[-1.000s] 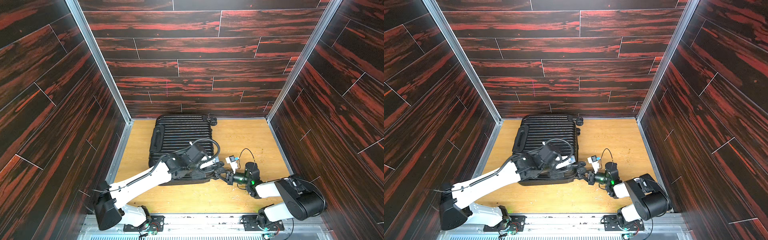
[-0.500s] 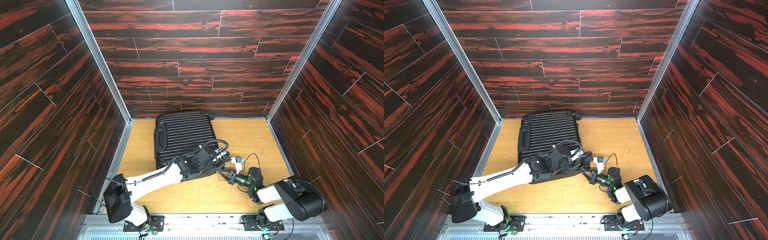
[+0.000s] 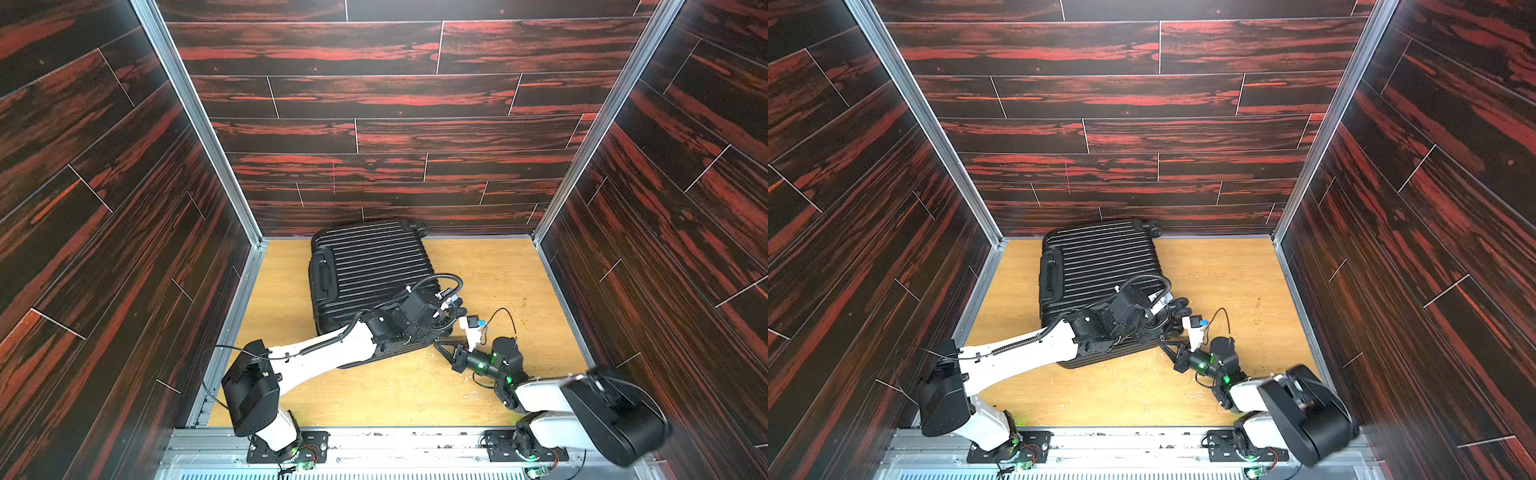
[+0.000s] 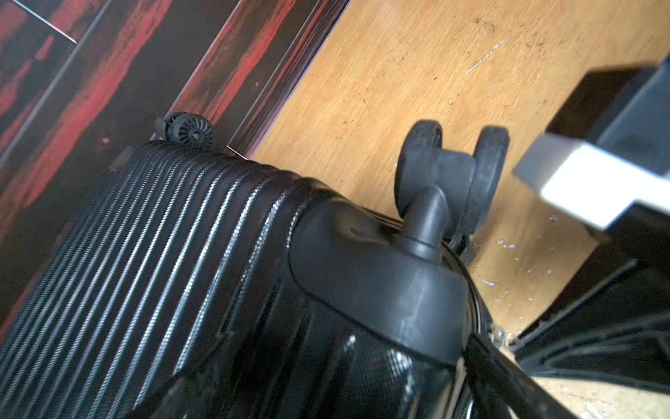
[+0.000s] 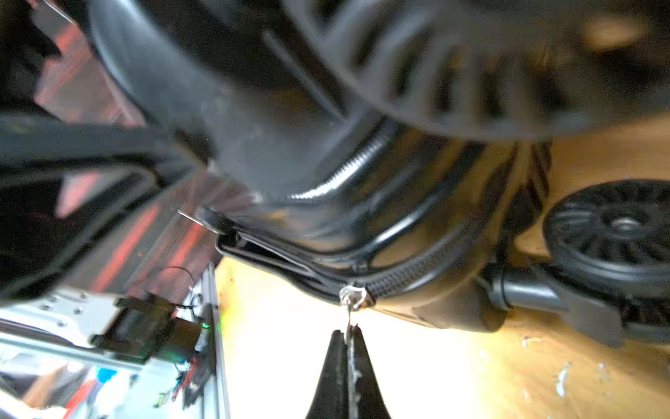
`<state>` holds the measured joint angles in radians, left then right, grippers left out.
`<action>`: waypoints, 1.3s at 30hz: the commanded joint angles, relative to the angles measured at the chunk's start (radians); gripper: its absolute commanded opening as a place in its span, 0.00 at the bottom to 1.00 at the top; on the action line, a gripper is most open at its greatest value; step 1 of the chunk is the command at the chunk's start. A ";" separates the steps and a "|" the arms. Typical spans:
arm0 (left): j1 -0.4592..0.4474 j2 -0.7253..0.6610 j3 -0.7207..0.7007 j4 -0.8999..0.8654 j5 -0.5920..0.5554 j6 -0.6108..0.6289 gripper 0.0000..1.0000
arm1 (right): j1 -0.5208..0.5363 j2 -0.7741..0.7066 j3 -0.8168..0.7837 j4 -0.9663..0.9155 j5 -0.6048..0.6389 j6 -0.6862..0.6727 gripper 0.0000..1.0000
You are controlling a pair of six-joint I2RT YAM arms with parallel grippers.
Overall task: Close the suitcase zippers
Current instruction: Zip the zipper on the suitcase.
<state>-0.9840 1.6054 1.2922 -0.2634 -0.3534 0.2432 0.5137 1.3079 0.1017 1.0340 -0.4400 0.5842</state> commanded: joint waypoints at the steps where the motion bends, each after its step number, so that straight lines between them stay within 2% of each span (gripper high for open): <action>1: 0.080 -0.070 0.088 -0.023 -0.054 -0.138 1.00 | 0.039 -0.087 0.057 -0.239 -0.009 -0.143 0.00; 5: 0.119 -0.141 0.215 -0.187 0.006 -0.325 1.00 | 0.040 -0.144 0.094 -0.398 0.048 -0.214 0.00; 9: 0.280 -0.228 0.233 -0.268 0.112 -0.482 0.97 | 0.043 -0.151 0.125 -0.472 0.066 -0.263 0.00; 12: 0.403 -0.272 0.228 -0.359 0.089 -0.535 0.94 | 0.048 -0.145 0.136 -0.497 0.084 -0.294 0.00; 17: 0.649 -0.284 0.202 -0.471 0.187 -0.586 0.91 | 0.058 -0.154 0.162 -0.531 0.123 -0.329 0.00; 19: 0.742 -0.262 0.192 -0.503 0.239 -0.598 0.86 | 0.066 -0.158 0.171 -0.538 0.126 -0.333 0.00; 21: 0.805 -0.238 0.179 -0.517 0.280 -0.599 0.83 | 0.069 -0.160 0.180 -0.547 0.133 -0.336 0.00; 24: 0.857 -0.204 0.156 -0.511 0.326 -0.601 0.78 | 0.075 -0.156 0.192 -0.561 0.133 -0.340 0.00; 27: 0.877 -0.170 0.134 -0.504 0.316 -0.613 0.72 | 0.082 -0.149 0.199 -0.562 0.136 -0.341 0.00; 29: 0.885 -0.142 0.127 -0.506 0.298 -0.621 0.68 | 0.086 -0.142 0.204 -0.564 0.138 -0.343 0.00; 33: 0.889 -0.106 0.107 -0.496 0.379 -0.612 0.62 | 0.097 -0.141 0.210 -0.570 0.148 -0.348 0.00; 36: 0.889 -0.087 0.092 -0.481 0.418 -0.603 0.62 | 0.101 -0.138 0.213 -0.572 0.155 -0.352 0.00; 39: 0.889 -0.060 0.086 -0.476 0.428 -0.611 0.55 | 0.106 -0.137 0.213 -0.568 0.163 -0.361 0.00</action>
<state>-0.0998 1.5280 1.3903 -0.7383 0.0383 -0.3599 0.6014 1.1584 0.2840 0.4671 -0.2859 0.2455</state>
